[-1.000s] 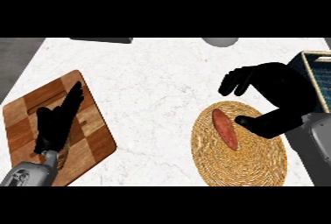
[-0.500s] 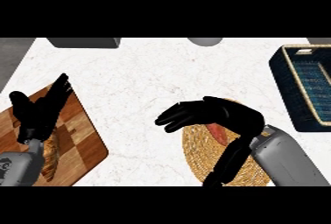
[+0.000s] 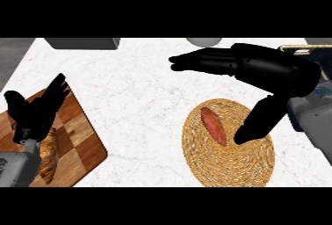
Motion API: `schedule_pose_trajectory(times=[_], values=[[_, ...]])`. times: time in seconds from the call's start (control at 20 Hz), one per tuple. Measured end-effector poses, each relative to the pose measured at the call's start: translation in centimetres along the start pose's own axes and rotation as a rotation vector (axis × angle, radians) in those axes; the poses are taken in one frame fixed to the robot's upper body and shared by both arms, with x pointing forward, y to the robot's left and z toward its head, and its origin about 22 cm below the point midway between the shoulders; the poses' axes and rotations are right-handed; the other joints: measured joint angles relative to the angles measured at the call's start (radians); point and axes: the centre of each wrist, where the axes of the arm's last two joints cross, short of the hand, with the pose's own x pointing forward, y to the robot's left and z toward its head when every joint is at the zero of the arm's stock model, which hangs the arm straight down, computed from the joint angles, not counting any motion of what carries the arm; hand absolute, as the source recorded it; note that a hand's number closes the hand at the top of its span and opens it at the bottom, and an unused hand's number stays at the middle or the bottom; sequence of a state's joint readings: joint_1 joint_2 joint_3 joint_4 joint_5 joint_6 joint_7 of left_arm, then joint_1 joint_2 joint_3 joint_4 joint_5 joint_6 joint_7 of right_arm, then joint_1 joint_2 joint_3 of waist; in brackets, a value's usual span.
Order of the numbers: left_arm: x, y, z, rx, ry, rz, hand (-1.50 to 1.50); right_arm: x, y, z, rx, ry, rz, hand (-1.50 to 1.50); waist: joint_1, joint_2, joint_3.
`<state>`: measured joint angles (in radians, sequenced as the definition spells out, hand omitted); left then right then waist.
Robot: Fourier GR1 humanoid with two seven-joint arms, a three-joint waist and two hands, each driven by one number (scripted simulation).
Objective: Pick the sweet potato from the placemat and place it in the basket
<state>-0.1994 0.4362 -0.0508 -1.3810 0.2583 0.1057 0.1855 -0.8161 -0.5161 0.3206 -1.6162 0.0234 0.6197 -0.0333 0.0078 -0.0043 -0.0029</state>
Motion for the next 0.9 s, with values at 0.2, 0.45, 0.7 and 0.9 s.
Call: schedule_pose_trajectory(times=[0.2,0.45,0.7,0.9], values=[[0.7,0.1,-0.3,-0.009,0.0,-0.001,0.0,0.5,-4.4,-0.3,0.034,0.135,0.09,-1.5,0.007,0.004,0.001],[0.7,0.1,-0.4,-0.003,-0.002,0.005,0.0,0.1,-7.5,-0.3,0.215,0.223,0.109,-1.5,0.011,0.007,0.001],[-0.4,-0.1,-0.6,-0.005,-0.004,0.008,0.0,-1.3,-9.4,1.3,0.273,0.252,0.071,-1.5,0.007,0.009,0.002],[-0.5,-0.7,-0.6,-0.017,-0.01,0.008,0.0,-3.0,-10.3,3.5,0.243,0.271,0.015,-1.5,0.01,0.011,0.003]])
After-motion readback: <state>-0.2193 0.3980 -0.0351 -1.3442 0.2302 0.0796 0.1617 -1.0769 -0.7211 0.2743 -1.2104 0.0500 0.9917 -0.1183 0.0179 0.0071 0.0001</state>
